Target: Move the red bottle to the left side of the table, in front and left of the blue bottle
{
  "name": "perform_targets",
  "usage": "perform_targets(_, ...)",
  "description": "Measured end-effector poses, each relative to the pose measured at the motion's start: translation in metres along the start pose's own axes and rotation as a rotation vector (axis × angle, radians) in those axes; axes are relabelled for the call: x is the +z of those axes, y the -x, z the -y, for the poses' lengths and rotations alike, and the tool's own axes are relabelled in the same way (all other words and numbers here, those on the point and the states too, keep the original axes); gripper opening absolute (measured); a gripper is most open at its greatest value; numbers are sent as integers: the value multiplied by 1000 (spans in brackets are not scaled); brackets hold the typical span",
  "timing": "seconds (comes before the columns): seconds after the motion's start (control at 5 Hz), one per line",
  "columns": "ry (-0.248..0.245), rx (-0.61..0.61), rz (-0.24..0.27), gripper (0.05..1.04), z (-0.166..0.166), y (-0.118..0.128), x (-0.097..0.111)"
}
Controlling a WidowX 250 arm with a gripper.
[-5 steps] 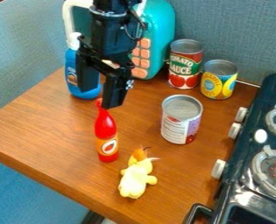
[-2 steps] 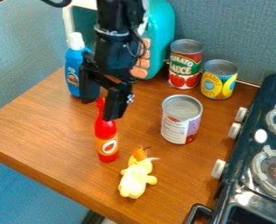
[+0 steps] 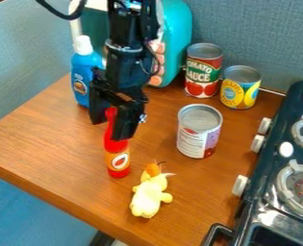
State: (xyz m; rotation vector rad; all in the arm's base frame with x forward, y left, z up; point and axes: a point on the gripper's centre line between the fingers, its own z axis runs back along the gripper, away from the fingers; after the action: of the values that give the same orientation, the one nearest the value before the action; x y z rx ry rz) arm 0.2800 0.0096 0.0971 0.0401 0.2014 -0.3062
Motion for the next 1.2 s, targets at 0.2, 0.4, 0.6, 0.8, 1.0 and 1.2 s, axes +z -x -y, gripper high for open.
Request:
perform_targets(0.2, 21, -24, -27, 542, 3, 2, -3)
perform_targets(0.4, 34, -38, -36, 356, 4, 3, -2)
perform_targets(0.6, 40, -30, -42, 349, -2, 6, 6)
perform_targets(0.8, 38, 31, 2, 349, -22, 17, 33)
perform_targets(1.0, 18, 91, 29, 349, -43, 20, 54)
perform_targets(1.2, -28, 165, 17, 349, -73, 29, 67)
